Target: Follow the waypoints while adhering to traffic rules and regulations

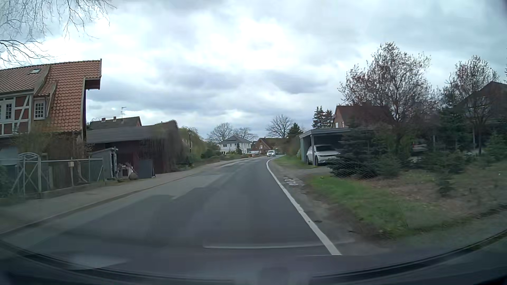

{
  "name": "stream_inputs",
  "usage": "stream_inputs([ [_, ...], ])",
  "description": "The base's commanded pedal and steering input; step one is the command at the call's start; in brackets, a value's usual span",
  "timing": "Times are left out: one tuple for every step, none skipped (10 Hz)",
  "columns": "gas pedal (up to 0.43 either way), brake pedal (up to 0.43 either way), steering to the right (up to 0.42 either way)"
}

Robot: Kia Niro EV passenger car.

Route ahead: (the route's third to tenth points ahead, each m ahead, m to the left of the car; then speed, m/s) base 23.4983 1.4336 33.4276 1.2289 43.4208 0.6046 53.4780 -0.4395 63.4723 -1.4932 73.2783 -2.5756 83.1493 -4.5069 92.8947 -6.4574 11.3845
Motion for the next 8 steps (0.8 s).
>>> stream_inputs([
  [0.087, 0.0, 0.006],
  [0.087, 0.0, 0.006],
  [0.087, 0.0, 0.005],
  [0.087, 0.0, 0.002],
  [0.087, 0.0, -0.001],
  [0.087, 0.0, -0.001],
  [0.087, 0.0, -0.001],
  [0.087, 0.0, -0.001],
])
